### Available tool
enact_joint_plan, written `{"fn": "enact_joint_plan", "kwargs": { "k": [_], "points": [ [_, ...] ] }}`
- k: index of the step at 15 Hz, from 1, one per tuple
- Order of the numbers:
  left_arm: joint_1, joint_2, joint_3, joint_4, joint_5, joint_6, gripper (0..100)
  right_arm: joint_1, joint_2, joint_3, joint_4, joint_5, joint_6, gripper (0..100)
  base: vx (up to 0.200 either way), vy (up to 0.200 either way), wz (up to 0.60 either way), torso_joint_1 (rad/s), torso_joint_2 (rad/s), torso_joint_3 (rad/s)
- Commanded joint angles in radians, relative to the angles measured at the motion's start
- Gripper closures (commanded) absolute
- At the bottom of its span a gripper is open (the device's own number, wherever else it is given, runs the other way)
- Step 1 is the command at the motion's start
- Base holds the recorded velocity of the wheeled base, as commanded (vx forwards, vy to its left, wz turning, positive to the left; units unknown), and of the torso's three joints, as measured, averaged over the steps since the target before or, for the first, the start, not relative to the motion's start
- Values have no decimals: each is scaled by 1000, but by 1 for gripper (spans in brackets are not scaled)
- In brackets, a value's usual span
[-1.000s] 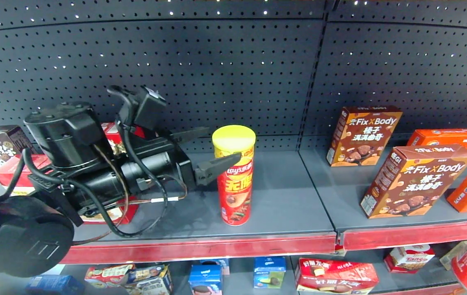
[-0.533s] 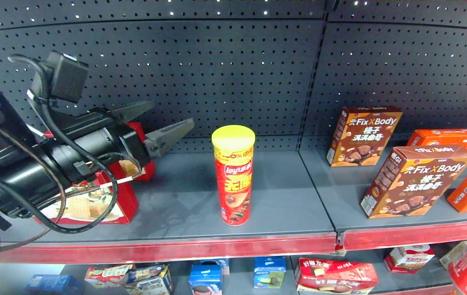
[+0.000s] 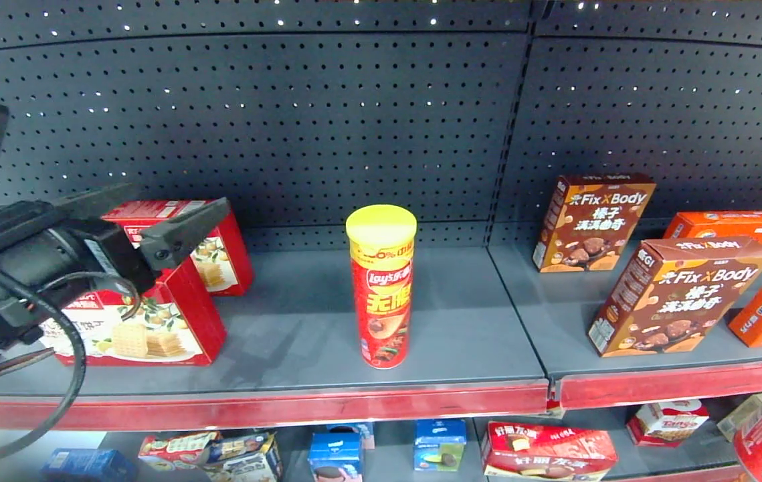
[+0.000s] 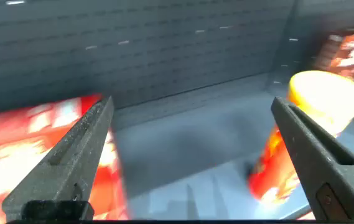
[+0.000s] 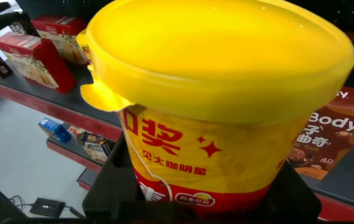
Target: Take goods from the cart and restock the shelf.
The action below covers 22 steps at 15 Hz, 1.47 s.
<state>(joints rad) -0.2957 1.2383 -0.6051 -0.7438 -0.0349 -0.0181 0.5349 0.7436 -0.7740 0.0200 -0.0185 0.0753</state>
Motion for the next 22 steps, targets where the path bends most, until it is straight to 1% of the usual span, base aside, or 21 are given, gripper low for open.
{"fn": "enact_joint_plan", "kwargs": {
  "k": [1, 2, 4, 6, 7, 8, 9, 12, 16, 18, 19, 20, 22],
  "points": [
    [95, -132, 105, 9, 26, 1, 0, 0, -6, 6, 0, 0, 0, 100, 0, 0, 0, 0, 0, 0],
    [136, -194, 180, 9, 23, 1, 0, 0, -7, 13, -2, 0, 0, 100, 0, 0, 0, 0, 0, 0],
    [175, -300, 280, 17, 24, -3, 0, 0, -12, 13, 0, -1, 0, 100, 0, 0, 0, 0, 0, 0],
    [182, -367, 331, 17, 39, -3, 0, 0, -10, 16, 0, -1, 0, 100, 0, 0, 0, 0, 0, 0],
    [224, -381, 350, 18, 53, -3, 0, -1, -10, 16, 0, -1, 0, 100, 0, 0, 0, 0, 0, 0],
    [224, -381, 350, 18, 53, -3, 0, -1, -10, 16, 0, -1, 0, 100, 0, 0, 0, 0, 0, 0],
    [250, -421, 400, 18, 55, 1, 0, -1, -12, 16, 0, -1, 0, 100, 0, 0, 0, 0, 0, 0],
    [250, -516, 513, 43, 70, -3, 0, -4, -13, 15, 0, -3, 0, 100, 0, 0, 0, 0, 0, 0],
    [251, -600, 556, 104, 70, -6, 0, -3, -10, 25, -2, -3, -2, 100, 0, 0, 0, 0, 0, 0],
    [251, -692, 601, 176, 75, -5, 0, -1, -7, 27, -3, -6, -2, 100, 0, 0, 0, 0, 0, 0],
    [251, -789, 605, 273, 75, -5, 0, -3, -7, 22, -5, -6, -2, 100, 0, 0, 0, 0, 0, 0],
    [251, -942, 587, 468, 76, -5, 0, -3, -12, 19, -3, -3, -2, 100, 0, 0, 0, 0, 0, 0],
    [251, -1108, 545, 682, 76, -5, 0, -3, -13, 16, -5, -3, -2, 100, 0, 0, 0, 0, 0, 0]
  ]
}}
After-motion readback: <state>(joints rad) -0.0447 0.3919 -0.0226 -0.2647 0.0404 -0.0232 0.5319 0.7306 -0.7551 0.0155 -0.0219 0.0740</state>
